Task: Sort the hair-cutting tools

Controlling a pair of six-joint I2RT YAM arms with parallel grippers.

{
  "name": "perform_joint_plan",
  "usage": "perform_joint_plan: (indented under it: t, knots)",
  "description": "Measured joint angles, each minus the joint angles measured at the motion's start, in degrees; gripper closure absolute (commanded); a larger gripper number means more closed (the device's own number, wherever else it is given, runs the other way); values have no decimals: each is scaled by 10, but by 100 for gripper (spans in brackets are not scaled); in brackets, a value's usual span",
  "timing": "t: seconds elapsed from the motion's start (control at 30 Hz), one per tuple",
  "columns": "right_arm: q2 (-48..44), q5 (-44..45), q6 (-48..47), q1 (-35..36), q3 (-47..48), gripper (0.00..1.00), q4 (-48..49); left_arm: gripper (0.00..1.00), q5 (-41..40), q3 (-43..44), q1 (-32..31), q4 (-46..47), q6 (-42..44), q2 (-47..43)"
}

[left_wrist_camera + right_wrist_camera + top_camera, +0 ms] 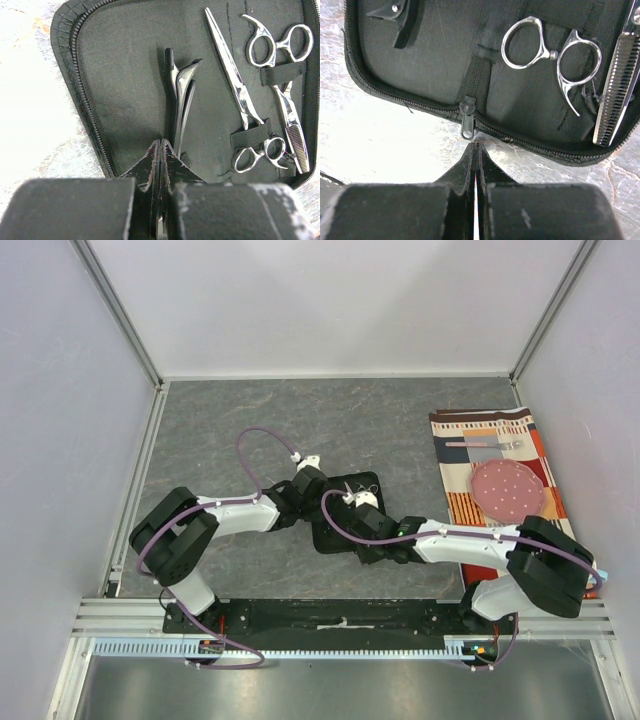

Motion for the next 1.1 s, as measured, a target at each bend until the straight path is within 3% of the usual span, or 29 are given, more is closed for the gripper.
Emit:
perform_joint_plan:
  t: [0.13, 0.2, 0.4, 0.57, 0.77, 0.93, 1.1]
  knots:
    - [-12, 7, 1, 3, 1, 100, -17, 98, 2, 1, 0, -9, 0, -4]
    - [-19, 18, 1, 3, 10, 92, -29, 97, 6, 2, -1, -33, 0, -16]
    - [-26, 63, -7, 3, 48, 68, -48, 66, 6, 10, -2, -162, 0, -123]
    - [-37, 83, -17, -8, 50, 60, -57, 55, 17, 26, 15, -207, 5, -246]
    - [-56, 92, -30, -38, 50, 59, -67, 48, 129, -38, 92, -156, 16, -302]
    - [-87, 92, -41, -61, 45, 59, -70, 48, 219, -121, 124, -83, 17, -268]
    - [-117, 92, -49, -73, 28, 59, -73, 46, 292, -134, 143, 25, 15, -192]
